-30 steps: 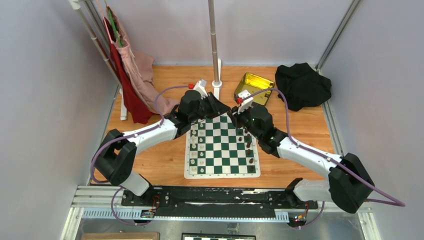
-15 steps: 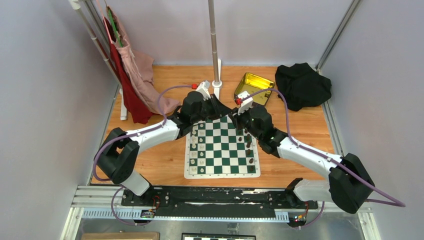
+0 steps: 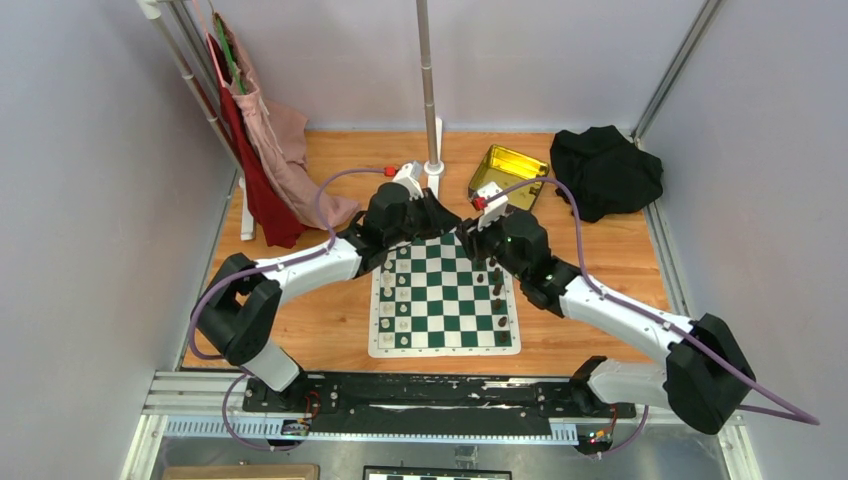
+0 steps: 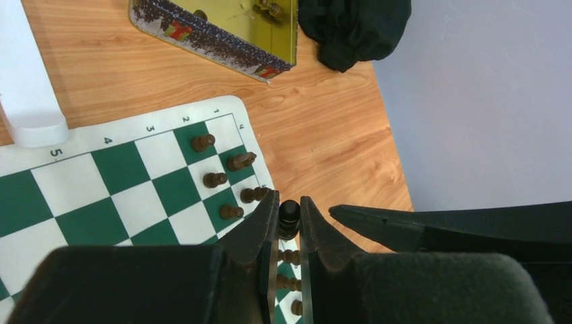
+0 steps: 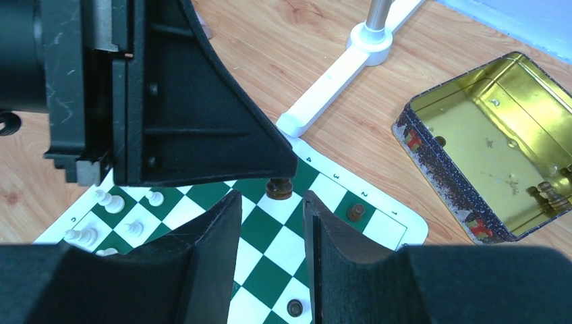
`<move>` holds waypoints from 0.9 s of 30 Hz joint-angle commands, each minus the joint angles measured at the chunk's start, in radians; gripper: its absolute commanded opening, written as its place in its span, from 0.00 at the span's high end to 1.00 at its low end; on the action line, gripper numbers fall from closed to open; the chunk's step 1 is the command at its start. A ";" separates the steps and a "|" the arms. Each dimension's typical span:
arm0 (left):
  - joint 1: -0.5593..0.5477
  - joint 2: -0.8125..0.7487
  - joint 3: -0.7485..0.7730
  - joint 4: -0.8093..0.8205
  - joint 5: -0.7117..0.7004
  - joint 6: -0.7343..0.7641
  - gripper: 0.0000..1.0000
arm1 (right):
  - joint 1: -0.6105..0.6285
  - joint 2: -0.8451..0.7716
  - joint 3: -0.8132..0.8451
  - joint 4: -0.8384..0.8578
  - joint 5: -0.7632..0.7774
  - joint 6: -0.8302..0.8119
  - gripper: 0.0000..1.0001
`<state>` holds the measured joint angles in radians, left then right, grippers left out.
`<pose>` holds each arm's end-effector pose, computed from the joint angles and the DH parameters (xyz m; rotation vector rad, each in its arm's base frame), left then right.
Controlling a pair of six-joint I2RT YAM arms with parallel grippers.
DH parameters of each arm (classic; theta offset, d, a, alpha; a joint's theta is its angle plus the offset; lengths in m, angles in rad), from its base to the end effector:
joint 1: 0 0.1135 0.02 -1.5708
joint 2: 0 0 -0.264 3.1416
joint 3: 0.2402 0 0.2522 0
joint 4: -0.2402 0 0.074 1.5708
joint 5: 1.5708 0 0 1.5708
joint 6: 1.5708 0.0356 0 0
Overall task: Set up the chess pieces on the board
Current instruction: Place the chess piece on the chessboard.
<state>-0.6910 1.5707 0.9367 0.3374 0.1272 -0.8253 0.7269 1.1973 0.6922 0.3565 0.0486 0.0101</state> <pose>0.2725 -0.2313 0.2488 -0.0408 2.0351 -1.1286 0.2070 0.1817 0.2770 -0.5779 1.6469 0.5019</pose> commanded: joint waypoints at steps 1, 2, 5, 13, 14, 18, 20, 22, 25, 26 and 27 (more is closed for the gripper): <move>-0.010 0.001 0.039 0.008 -0.033 0.058 1.00 | 0.015 -0.065 0.008 -0.048 -0.011 -0.006 0.57; -0.011 -0.002 0.039 0.007 -0.038 0.068 1.00 | 0.015 -0.084 0.002 -0.058 -0.007 -0.006 0.57; -0.024 -0.019 0.026 0.006 -0.061 0.105 1.00 | 0.014 -0.165 -0.030 -0.077 0.040 -0.006 0.57; -0.186 -0.051 -0.062 0.033 -0.245 0.277 1.00 | 0.013 -0.263 -0.073 -0.105 0.223 -0.059 0.58; -0.211 -0.048 -0.075 0.046 -0.272 0.294 1.00 | 0.013 -0.264 -0.076 -0.103 0.246 -0.060 0.58; -0.307 -0.025 -0.126 0.099 -0.369 0.362 1.00 | 0.011 -0.277 -0.104 -0.059 0.343 -0.056 0.59; -0.344 -0.008 -0.150 0.125 -0.404 0.396 1.00 | 0.010 -0.279 -0.124 -0.020 0.380 -0.055 0.59; -0.378 0.009 -0.180 0.161 -0.437 0.419 1.00 | 0.004 -0.275 -0.134 0.005 0.406 -0.053 0.59; -0.411 0.029 -0.230 0.233 -0.471 0.429 1.00 | -0.006 -0.272 -0.150 0.047 0.424 -0.046 0.59; -0.419 0.035 -0.240 0.253 -0.479 0.433 1.00 | -0.008 -0.271 -0.158 0.063 0.430 -0.043 0.59; -0.426 0.043 -0.248 0.271 -0.486 0.438 1.00 | -0.011 -0.269 -0.164 0.080 0.435 -0.042 0.59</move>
<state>-1.0859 1.5822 0.7261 0.4740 -0.2623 -0.4427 0.7258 0.9367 0.5549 0.3267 0.4072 -0.0303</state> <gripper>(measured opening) 0.177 0.413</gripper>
